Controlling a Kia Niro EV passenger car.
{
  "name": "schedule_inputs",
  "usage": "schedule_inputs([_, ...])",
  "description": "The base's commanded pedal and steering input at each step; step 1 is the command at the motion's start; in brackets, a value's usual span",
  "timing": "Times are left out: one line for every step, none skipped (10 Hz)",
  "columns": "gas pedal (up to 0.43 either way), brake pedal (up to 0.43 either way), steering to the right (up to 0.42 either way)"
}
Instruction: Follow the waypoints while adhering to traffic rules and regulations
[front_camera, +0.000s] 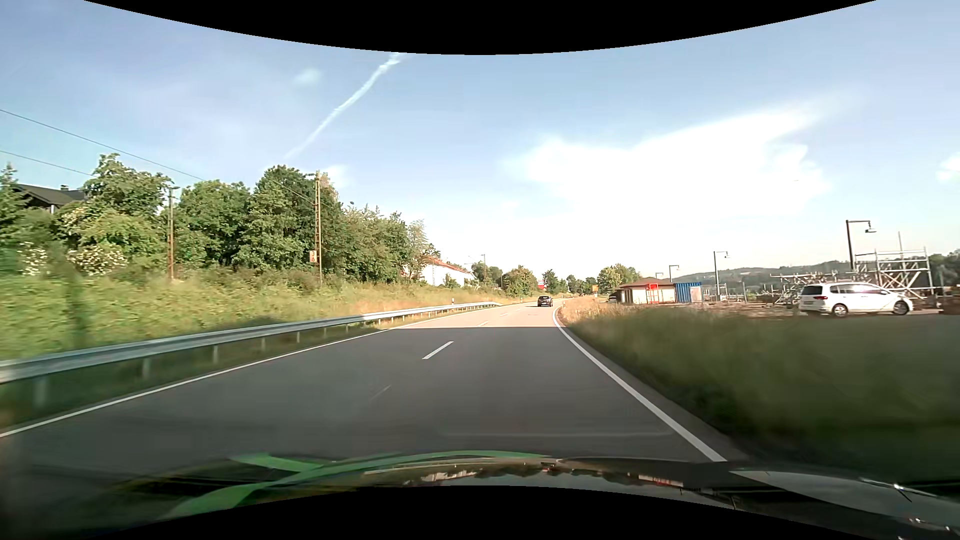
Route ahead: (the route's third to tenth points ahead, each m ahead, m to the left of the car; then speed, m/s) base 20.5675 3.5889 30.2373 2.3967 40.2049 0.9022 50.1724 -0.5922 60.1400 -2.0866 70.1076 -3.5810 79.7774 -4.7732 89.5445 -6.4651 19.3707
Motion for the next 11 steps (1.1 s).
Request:
schedule_inputs([0.209,0.0,0.017])
schedule_inputs([0.197,0.0,0.016])
schedule_inputs([0.197,0.0,0.015])
schedule_inputs([0.209,0.0,0.014])
schedule_inputs([0.209,0.0,0.014])
schedule_inputs([0.22,0.0,0.014])
schedule_inputs([0.228,0.0,0.014])
schedule_inputs([0.228,0.0,0.014])
schedule_inputs([0.248,0.0,0.014])
schedule_inputs([0.26,0.0,0.014])
schedule_inputs([0.268,0.0,0.015])
